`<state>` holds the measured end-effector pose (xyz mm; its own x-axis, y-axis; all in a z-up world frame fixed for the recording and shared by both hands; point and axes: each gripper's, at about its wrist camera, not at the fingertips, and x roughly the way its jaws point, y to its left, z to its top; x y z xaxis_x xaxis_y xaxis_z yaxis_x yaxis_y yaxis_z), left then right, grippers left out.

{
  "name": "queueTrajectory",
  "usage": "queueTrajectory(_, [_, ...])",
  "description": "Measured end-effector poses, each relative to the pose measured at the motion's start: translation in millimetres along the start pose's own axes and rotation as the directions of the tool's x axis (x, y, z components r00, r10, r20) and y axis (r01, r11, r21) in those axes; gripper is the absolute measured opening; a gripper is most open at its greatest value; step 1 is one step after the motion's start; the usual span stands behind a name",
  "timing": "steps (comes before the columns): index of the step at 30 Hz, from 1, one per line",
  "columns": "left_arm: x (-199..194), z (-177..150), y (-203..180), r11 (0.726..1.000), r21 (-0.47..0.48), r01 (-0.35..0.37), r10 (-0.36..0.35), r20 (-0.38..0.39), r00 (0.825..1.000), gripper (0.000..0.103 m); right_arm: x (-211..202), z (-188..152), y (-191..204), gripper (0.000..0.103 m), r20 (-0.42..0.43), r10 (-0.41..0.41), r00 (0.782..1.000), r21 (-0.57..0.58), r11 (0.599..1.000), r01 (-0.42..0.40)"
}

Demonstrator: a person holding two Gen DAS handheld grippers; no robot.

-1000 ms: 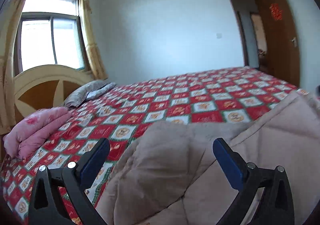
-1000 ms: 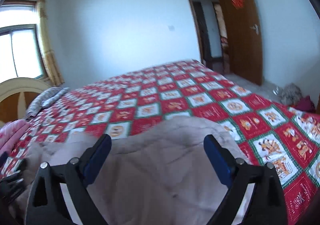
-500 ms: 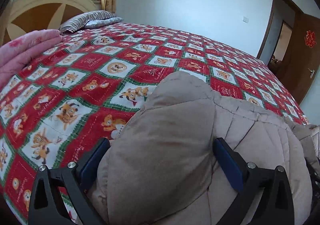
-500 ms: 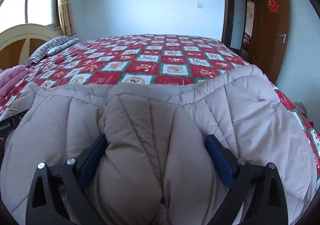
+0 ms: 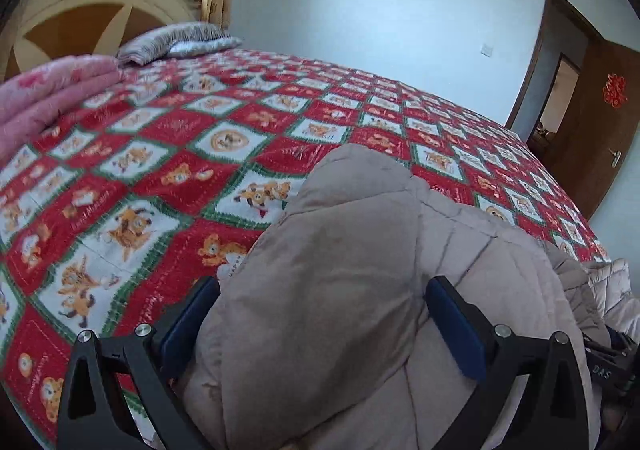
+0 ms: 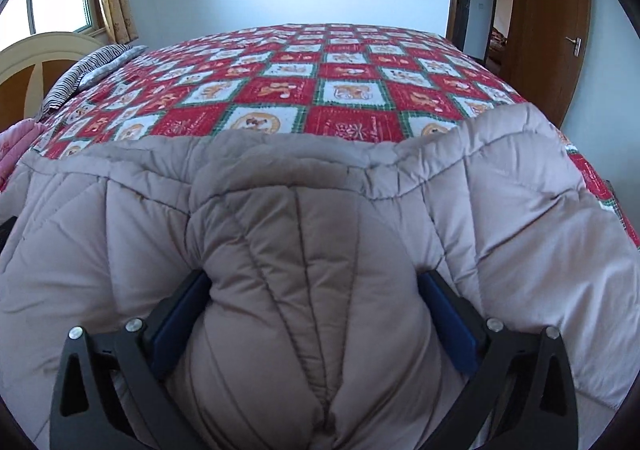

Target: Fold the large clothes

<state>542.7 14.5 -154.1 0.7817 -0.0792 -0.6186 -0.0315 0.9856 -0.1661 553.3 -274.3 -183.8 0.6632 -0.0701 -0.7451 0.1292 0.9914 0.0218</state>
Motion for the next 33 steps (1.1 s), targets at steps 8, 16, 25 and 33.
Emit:
queueTrajectory(8, [-1, -11, -42, 0.966, 0.231, -0.114, 0.11, 0.031, 0.994, 0.102, 5, -1, 4, 0.103, -0.017, -0.031, 0.999, -0.015, 0.999, 0.031])
queueTrajectory(16, [14, -13, -34, 0.977, 0.197, -0.083, 0.09, -0.028, 0.996, 0.102, 8, 0, 6, 0.103, -0.028, -0.048, 0.998, -0.026, 0.999, 0.048])
queueTrajectory(25, [19, -16, -34, 0.977, 0.195, -0.085, 0.095, -0.039, 0.995, 0.102, 9, 0, 8, 0.103, -0.025, -0.063, 0.998, -0.034, 0.998, 0.062])
queueTrajectory(33, [20, -16, -33, 0.978, 0.193, -0.084, 0.094, -0.042, 0.995, 0.102, 10, 0, 9, 0.103, -0.026, -0.078, 0.997, -0.044, 0.996, 0.076])
